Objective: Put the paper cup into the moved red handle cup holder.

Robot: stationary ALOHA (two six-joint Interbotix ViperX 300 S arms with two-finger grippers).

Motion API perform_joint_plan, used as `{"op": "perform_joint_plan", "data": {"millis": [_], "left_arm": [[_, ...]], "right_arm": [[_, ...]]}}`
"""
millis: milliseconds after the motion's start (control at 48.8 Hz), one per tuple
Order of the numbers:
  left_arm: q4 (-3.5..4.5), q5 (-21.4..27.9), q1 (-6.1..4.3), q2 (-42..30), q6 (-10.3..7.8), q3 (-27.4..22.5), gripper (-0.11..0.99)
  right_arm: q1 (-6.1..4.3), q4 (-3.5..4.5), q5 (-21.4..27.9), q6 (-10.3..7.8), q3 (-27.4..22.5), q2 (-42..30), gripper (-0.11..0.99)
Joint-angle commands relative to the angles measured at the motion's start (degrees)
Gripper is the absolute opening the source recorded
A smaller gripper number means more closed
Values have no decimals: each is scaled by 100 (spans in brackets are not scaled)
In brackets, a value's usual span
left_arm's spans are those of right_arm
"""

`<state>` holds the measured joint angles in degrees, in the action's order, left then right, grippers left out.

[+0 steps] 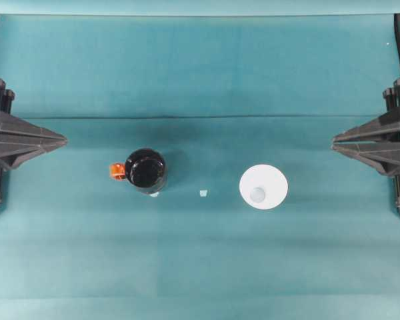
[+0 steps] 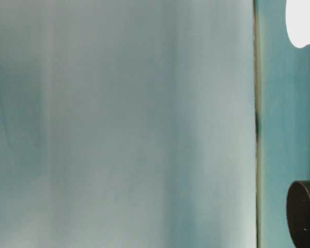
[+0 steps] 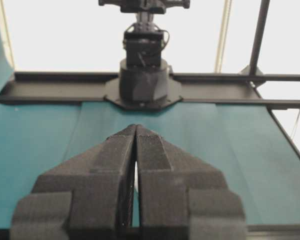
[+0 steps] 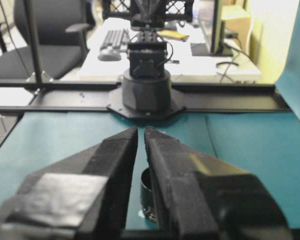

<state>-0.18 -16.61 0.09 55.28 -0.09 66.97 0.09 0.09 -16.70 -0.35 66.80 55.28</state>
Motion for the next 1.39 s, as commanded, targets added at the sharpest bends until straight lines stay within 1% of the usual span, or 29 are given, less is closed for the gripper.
{"op": "perform_joint_plan", "data": {"millis": [0,82,164,205,287,369,471,533,594,615,655,696,737,758,799,881,963,983,1065,1127,1168,1188,1209,1229,1311,1372], "left_arm": [[-62,211,-44,-132,62,-211,2],[-62,562,-35,-246,70,-360,2],[-62,914,-35,-325,97,-519,2],[-62,1169,-44,-413,158,-633,2],[-62,1652,-26,-536,308,-835,2],[-62,2241,-9,-703,466,-1002,2],[-62,2874,0,-976,598,-1213,2],[-62,3208,0,-1213,642,-1371,2],[-62,3393,0,-1450,650,-1494,2],[-62,3463,0,-1529,650,-1529,2],[-62,3595,44,-1705,659,-1600,2],[-62,3753,114,-1890,686,-1679,2],[-70,3920,158,-2083,712,-1775,2],[-62,4008,176,-2162,721,-1828,2],[-79,4184,193,-2347,721,-1925,2],[-114,4562,193,-2742,668,-2136,2],[-114,4834,202,-3050,650,-2285,2],[-114,4896,202,-3120,642,-2312,2],[-114,5177,220,-3384,729,-2479,2],[-114,5414,246,-3586,721,-2602,2],[-114,5528,264,-3691,668,-2681,2],[-132,5581,264,-3744,650,-2716,2],[-132,5616,272,-3788,624,-2742,2],[-141,5643,272,-3832,589,-2769,2],[-149,5660,272,-3955,413,-2821,2],[-149,5687,272,-4008,369,-2848,2]], "right_arm": [[18,-35,9,-9,-26,-26,0],[18,-88,202,-53,-35,9,3],[18,-97,483,-141,-44,88,-5],[18,-88,615,-185,-53,141,-7],[18,-97,826,-272,-70,290,-9],[18,-88,1063,-281,-105,457,-9],[18,-88,1354,-290,-132,589,-9],[18,-88,1503,-299,-149,624,-9],[18,-97,1626,-299,-149,624,-9],[18,-88,1670,-299,-149,624,-9],[18,-88,1723,-299,-149,624,-9],[18,-88,1767,-299,-149,615,-9],[9,-88,1828,-299,-149,606,-9],[9,-88,1854,-299,-149,615,-9],[9,-88,1898,-308,-149,606,-9],[0,-88,1969,-316,-149,615,-9],[0,-97,2004,-352,-149,615,-9],[0,-88,2013,-360,-149,615,-9],[-18,-88,2021,-396,-149,615,-9],[-35,-88,2039,-396,-149,615,-9],[-53,-88,2057,-387,-149,615,-9],[-53,-88,2065,-387,-149,615,-9],[-62,-88,2065,-387,-149,615,-9],[-70,-97,2065,-396,-149,615,-9],[-79,-88,2065,-396,-149,615,-9],[-79,-88,2065,-396,-149,615,-9]]}}
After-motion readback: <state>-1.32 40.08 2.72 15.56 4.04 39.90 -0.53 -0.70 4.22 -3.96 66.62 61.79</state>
